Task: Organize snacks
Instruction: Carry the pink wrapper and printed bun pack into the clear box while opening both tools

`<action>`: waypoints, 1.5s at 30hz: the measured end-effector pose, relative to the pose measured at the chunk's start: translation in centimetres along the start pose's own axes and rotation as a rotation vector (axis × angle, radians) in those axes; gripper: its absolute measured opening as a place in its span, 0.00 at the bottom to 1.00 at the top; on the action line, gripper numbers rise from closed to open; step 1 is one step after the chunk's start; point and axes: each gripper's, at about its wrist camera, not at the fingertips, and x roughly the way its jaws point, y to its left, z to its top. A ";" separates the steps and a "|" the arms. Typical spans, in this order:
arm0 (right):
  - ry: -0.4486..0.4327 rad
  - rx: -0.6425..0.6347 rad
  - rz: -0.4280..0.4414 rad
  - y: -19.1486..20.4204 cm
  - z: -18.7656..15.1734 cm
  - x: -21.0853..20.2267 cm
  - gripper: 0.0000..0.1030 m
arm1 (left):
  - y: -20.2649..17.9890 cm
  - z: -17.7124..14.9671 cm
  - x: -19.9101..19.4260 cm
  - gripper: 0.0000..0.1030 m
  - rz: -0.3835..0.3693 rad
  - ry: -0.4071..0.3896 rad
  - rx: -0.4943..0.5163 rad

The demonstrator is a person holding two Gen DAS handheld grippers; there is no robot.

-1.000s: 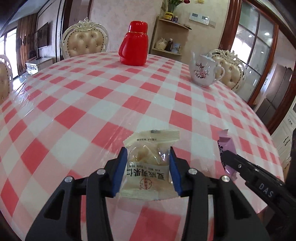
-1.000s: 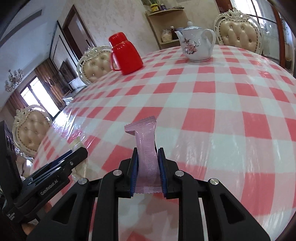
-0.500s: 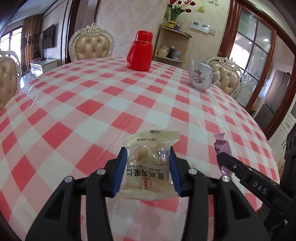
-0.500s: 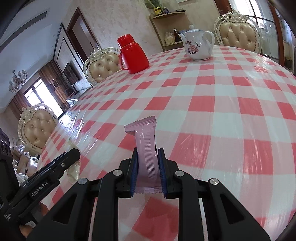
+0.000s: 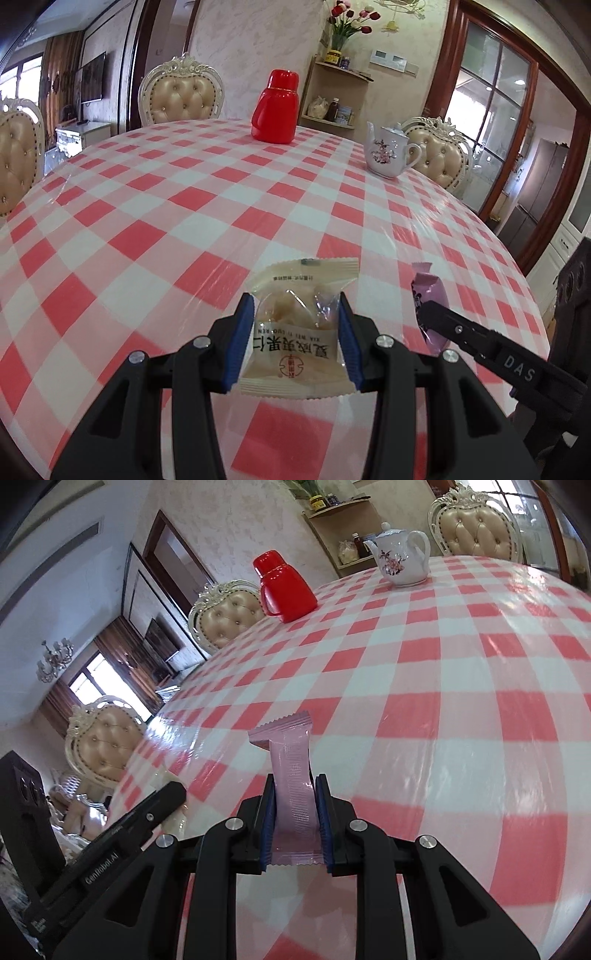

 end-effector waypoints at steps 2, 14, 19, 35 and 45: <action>0.002 -0.002 0.007 0.5 -0.5 -0.3 0.20 | 0.1 -0.4 -0.8 0.43 0.004 -0.005 0.008; 0.028 -0.060 0.056 4.3 -3.8 -2.2 0.20 | 2.2 -2.2 -6.8 0.43 0.065 -0.050 0.033; 0.017 -0.128 0.074 7.2 -4.7 -3.7 0.20 | 3.4 -3.1 -10.1 0.43 0.096 -0.072 0.049; 0.023 -0.366 0.162 18.4 -9.0 -6.3 0.20 | 10.6 -6.3 -18.9 0.44 0.228 -0.114 0.066; 0.074 -0.534 0.217 26.1 -13.3 -5.2 0.20 | 19.1 -7.6 -24.0 0.44 0.356 -0.147 0.014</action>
